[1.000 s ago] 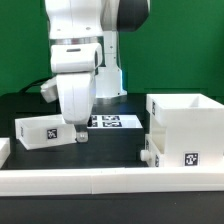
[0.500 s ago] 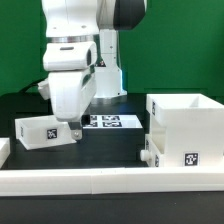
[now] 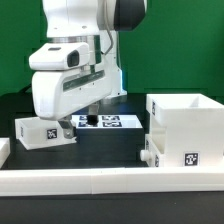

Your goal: Assemble drawer

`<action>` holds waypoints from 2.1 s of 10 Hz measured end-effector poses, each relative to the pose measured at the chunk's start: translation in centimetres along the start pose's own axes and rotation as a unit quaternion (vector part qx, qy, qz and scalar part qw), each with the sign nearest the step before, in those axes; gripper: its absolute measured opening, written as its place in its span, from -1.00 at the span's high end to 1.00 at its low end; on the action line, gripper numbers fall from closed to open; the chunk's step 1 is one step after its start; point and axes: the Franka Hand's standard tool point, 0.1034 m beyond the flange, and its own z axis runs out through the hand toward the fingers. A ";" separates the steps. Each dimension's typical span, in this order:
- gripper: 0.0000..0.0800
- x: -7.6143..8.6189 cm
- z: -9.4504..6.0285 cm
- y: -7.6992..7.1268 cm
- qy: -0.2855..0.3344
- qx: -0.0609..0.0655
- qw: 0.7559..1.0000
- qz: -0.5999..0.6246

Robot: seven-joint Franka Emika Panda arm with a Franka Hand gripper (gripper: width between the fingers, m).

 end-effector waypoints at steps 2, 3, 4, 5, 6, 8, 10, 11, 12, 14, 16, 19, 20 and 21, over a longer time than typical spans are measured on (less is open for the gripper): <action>-0.62 -1.8 -0.7 -1.7 0.002 -0.009 0.996 0.089; -0.62 -2.6 -0.9 -2.3 0.005 -0.012 0.991 0.133; -0.62 -3.9 -1.1 -3.1 0.005 -0.014 0.985 0.174; -0.62 -4.7 -1.2 -3.6 0.006 -0.018 0.981 0.195; -0.62 -4.5 -1.1 -3.6 0.008 -0.016 0.971 0.237; -0.62 -4.5 -1.0 -3.7 0.008 -0.015 0.970 0.242; -0.62 -4.8 -1.0 -3.8 0.007 -0.015 0.971 0.238; -0.62 -5.9 -0.7 -4.5 0.003 -0.014 0.971 0.237; -0.62 -7.2 -0.4 -5.4 0.005 -0.024 0.971 0.238; -0.62 -8.7 0.6 -7.0 0.001 -0.024 0.973 0.228; -0.62 -9.6 2.0 -7.9 0.005 -0.030 0.973 0.229; -0.62 -10.5 3.8 -8.3 0.005 -0.031 0.973 0.229; -0.62 -10.6 4.0 -8.4 0.004 -0.030 0.973 0.230; -0.62 -10.7 4.0 -8.4 0.003 -0.029 0.973 0.229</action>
Offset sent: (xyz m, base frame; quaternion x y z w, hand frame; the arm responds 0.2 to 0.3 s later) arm -0.0508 -0.0244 0.0120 -0.0332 -0.0006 0.2324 0.9720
